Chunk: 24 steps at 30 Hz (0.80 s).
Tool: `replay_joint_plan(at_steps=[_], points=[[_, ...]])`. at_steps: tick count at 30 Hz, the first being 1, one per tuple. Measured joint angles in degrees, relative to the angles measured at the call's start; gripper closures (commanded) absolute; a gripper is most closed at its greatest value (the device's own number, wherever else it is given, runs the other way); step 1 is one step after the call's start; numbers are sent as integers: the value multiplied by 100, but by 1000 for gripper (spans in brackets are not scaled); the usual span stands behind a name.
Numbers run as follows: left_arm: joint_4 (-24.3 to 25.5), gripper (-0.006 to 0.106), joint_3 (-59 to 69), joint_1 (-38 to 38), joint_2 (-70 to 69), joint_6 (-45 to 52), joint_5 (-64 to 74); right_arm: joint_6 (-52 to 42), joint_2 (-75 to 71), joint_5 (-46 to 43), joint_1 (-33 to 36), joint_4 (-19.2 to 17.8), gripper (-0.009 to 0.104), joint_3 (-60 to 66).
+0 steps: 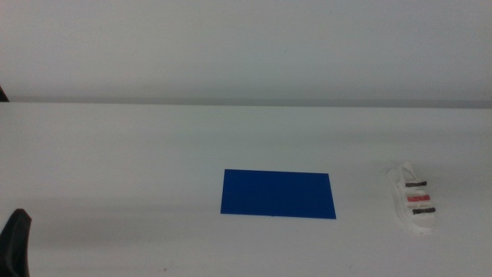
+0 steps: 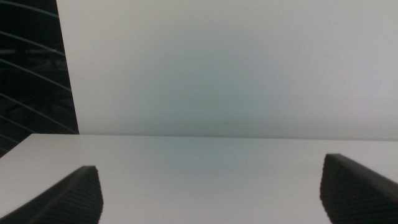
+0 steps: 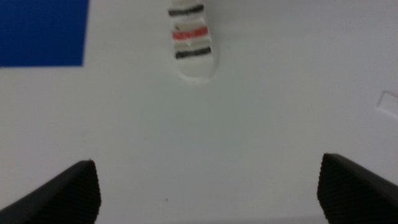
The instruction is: Use one arm to grab the shoe from the table and place it on the mat.
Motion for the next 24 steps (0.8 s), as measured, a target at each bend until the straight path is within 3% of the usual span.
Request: replay_joint_plan(at_steps=[11, 24], points=[[0, 7, 0, 0, 0, 0, 0, -199, 2705, 31, -447, -80, 2, -1222], [0, 7, 0, 0, 0, 0, 0, -376, 4775, -1258, -369, -80, 2, -1541]])
